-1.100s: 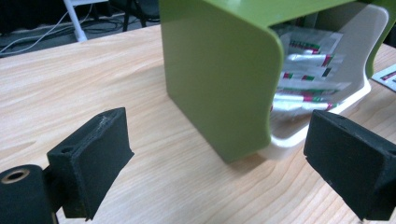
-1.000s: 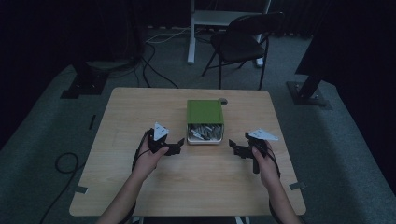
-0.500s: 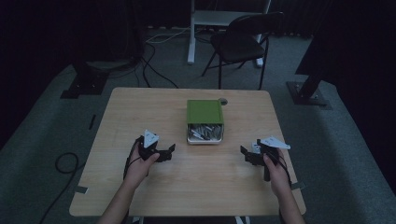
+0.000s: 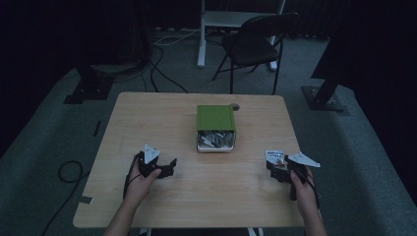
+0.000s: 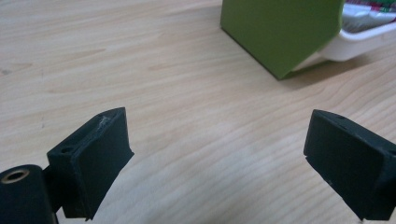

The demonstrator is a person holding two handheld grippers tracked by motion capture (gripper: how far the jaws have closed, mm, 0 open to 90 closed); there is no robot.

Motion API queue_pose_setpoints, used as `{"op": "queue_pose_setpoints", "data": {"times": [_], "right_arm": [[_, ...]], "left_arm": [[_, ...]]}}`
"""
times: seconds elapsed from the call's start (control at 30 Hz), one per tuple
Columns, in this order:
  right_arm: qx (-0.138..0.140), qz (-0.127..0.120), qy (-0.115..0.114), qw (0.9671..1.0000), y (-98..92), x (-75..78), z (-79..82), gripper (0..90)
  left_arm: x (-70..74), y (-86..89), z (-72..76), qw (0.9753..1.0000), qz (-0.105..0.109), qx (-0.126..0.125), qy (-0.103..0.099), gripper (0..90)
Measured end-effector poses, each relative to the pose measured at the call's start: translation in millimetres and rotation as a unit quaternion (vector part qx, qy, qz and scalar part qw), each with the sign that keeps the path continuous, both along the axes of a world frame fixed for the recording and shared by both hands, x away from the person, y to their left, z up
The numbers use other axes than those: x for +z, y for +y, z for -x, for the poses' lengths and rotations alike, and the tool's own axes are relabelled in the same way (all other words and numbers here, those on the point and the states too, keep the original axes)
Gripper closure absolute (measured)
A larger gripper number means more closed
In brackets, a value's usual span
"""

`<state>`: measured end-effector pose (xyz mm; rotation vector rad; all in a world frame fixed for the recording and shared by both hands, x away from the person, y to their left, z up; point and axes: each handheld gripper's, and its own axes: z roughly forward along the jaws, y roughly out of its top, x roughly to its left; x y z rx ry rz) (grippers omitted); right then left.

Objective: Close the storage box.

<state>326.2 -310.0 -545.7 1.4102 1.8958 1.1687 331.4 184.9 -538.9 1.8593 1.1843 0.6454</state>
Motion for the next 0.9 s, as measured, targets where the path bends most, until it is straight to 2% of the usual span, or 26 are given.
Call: {"op": "queue_pose_setpoints", "data": {"times": [0.1,0.37,0.53,0.67,0.8,0.83,0.9], "right_arm": [[-0.012,0.004,0.005,0.9999,-7.8,-1.9,4.9,13.8],[-0.034,0.013,0.02,0.9992,-23.9,-9.4,14.7,13.8],[-0.041,0.024,0.035,0.9983,-28.6,-13.6,19.8,13.8],[-0.05,0.025,0.041,0.9976,-31.9,-14.8,21.1,13.8],[-0.054,0.029,0.052,0.9968,-32.7,-15.4,21.2,13.7],[-0.054,0.031,0.053,0.9967,-32.7,-15.5,21.0,13.7],[-0.052,0.042,0.059,0.996,-31.0,-15.9,20.2,13.7]], "left_arm": [[-2.0,3.1,4.0,0.9999,-0.012,0.01,0.0,7.8],[-3.6,17.1,13.9,0.9996,-0.014,0.025,0.009,7.8],[-3.5,31.8,18.9,0.9988,-0.009,0.046,0.013,7.9],[-5.1,45.8,21.7,0.9974,-0.01,0.069,0.019,7.9],[-6.9,54.7,23.7,0.9963,-0.009,0.082,0.024,7.9],[-8.6,60.8,25.7,0.9954,-0.009,0.092,0.025,7.9],[-9.9,65.1,27.7,0.9945,-0.014,0.1,0.026,7.9]]}}
